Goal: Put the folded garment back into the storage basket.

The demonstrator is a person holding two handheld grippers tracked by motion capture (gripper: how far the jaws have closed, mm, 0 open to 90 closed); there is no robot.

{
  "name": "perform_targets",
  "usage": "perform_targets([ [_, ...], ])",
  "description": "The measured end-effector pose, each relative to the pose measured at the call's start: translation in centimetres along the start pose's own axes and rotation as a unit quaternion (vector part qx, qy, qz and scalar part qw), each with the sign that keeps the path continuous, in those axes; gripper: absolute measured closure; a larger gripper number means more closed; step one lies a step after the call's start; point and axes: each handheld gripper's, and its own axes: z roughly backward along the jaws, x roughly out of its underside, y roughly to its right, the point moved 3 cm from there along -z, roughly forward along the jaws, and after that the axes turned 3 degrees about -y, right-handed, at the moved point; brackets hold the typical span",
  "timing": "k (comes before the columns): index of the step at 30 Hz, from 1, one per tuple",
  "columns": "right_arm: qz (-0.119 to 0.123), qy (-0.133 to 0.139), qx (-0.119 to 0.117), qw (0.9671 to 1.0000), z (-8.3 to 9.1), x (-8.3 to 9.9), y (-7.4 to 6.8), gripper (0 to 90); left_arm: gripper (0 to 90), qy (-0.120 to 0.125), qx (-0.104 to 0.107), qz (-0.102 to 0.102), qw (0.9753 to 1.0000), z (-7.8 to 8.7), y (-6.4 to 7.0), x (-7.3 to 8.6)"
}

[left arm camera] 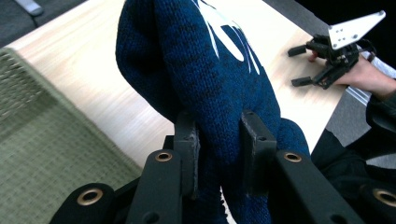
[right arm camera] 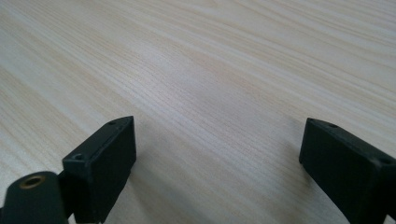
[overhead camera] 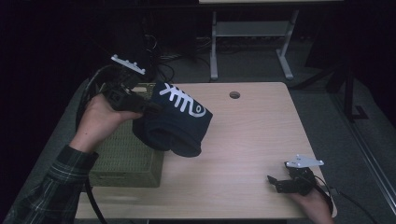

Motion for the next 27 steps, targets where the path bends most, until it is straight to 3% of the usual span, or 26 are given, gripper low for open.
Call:
perform_targets([
  [9,0.0,0.0,0.0,1.0,0.0,0.0,0.0,10.5,71.7,0.013,-0.028,0.029,0.9991,3.0,-2.0,1.9],
  [20,-0.001,0.001,0.0,1.0,0.0,0.0,0.0,10.6,71.7,0.032,-0.057,0.067,0.9956,6.3,-4.4,4.2],
  [27,-0.001,0.001,0.001,1.0,0.0,0.0,0.0,10.6,71.7,0.03,-0.068,0.095,0.9927,6.8,-6.4,6.3],
])
